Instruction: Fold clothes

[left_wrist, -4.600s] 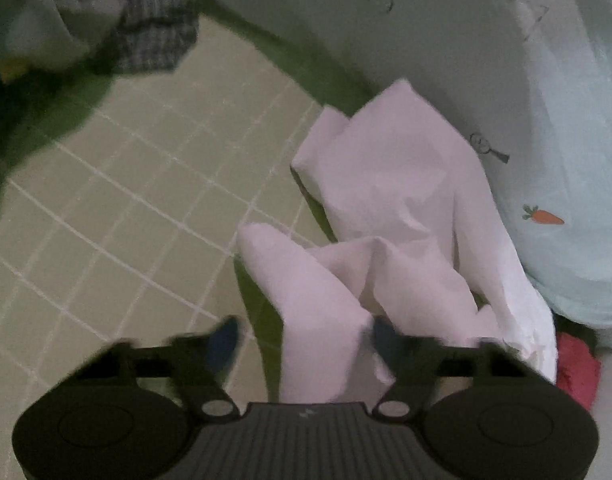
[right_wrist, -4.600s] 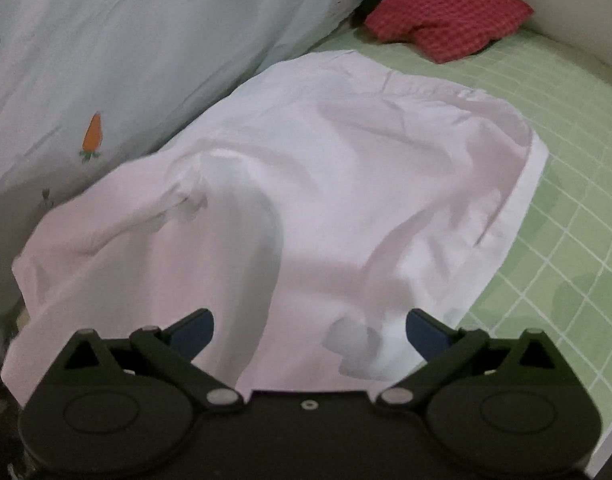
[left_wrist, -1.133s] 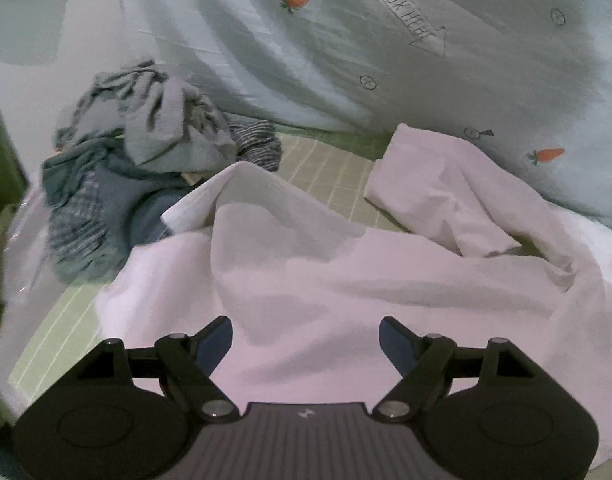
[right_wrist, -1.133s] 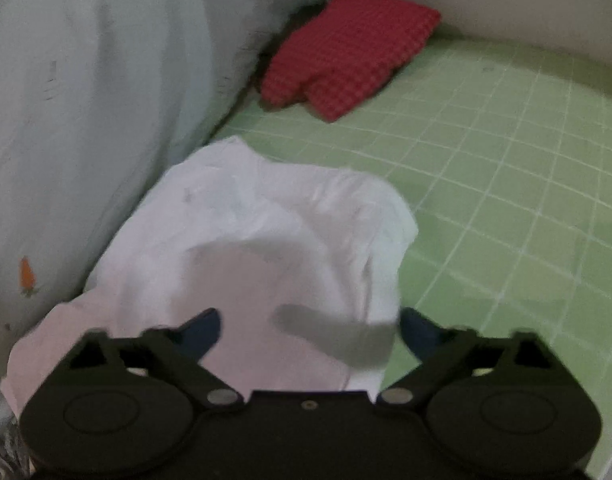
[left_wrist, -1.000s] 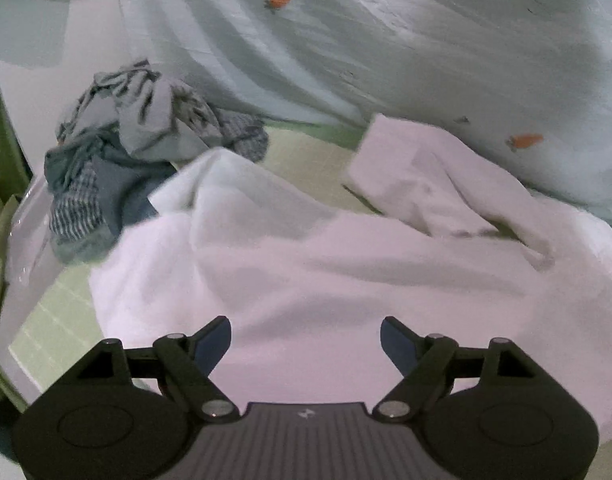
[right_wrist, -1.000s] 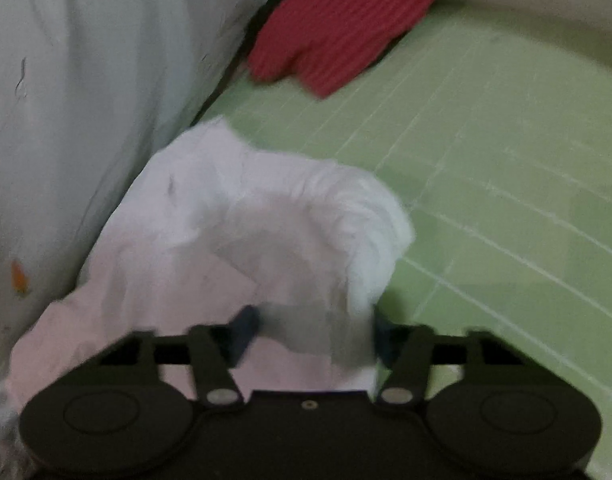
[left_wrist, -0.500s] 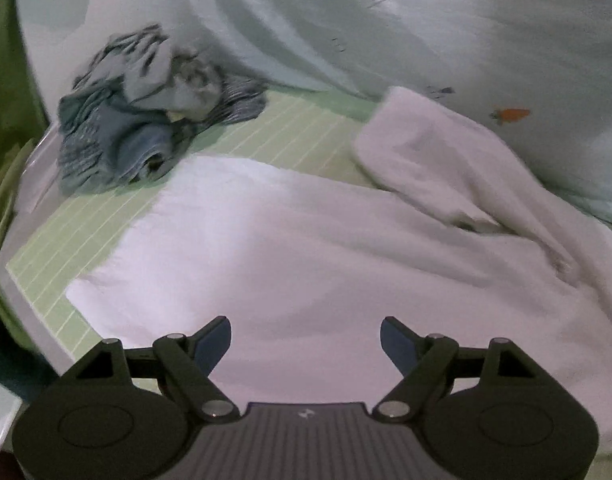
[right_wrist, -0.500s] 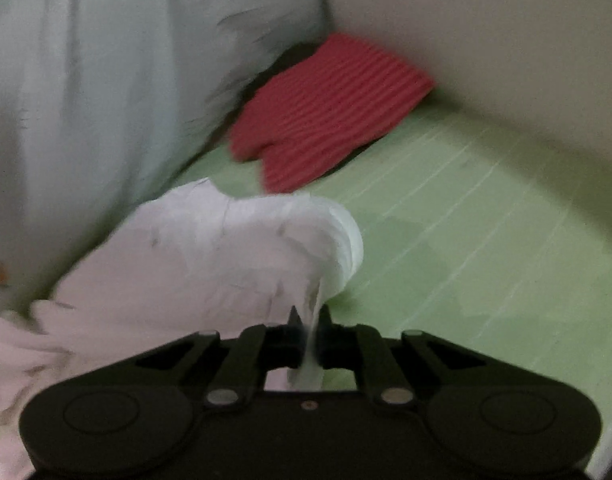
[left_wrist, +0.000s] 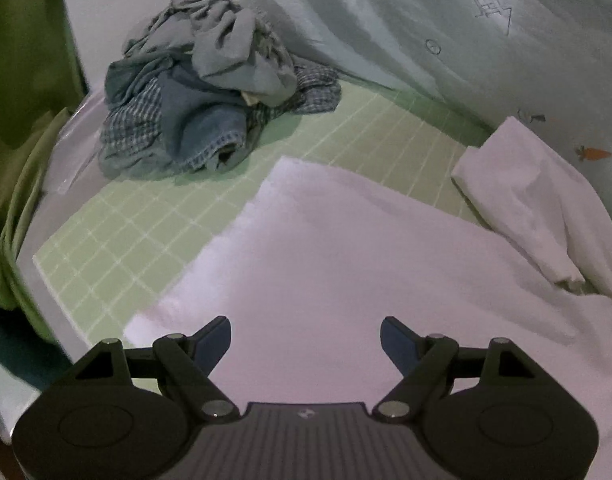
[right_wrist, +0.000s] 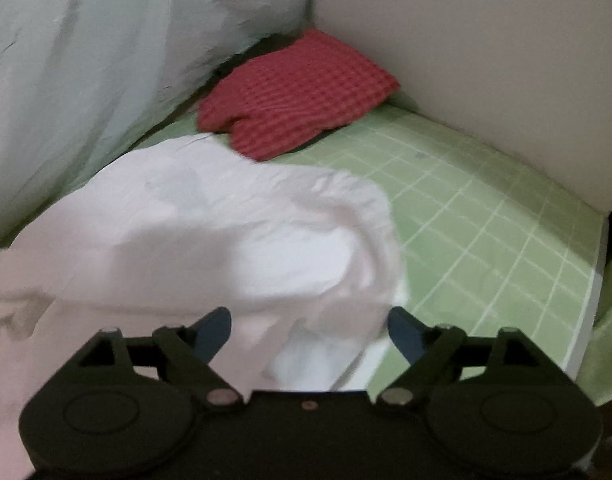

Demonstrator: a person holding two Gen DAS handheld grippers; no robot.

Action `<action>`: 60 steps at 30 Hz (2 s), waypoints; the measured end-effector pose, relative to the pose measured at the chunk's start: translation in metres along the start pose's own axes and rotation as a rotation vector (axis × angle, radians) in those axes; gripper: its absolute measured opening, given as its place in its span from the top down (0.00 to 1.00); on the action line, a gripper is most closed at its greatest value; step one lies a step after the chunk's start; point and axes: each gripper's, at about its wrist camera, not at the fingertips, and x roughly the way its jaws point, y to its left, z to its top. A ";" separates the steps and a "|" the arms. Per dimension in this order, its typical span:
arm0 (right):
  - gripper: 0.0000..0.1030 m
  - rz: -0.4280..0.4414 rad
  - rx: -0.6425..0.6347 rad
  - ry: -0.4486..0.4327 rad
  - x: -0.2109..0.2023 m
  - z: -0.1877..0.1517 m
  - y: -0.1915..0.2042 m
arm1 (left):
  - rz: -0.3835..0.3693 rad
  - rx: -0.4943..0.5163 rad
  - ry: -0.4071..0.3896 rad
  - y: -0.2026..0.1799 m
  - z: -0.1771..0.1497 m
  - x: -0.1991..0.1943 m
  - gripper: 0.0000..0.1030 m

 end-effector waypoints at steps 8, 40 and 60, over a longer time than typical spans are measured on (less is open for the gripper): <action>0.07 0.072 -0.007 0.002 -0.024 -0.027 0.052 | -0.170 0.078 0.016 -0.037 0.035 0.033 0.18; 0.06 0.039 0.008 0.067 0.049 0.014 0.060 | -0.378 0.030 0.132 -0.156 0.110 0.126 0.95; 0.06 0.124 -0.063 0.082 0.039 0.014 0.089 | -0.012 -0.167 -0.092 -0.016 0.152 0.096 0.87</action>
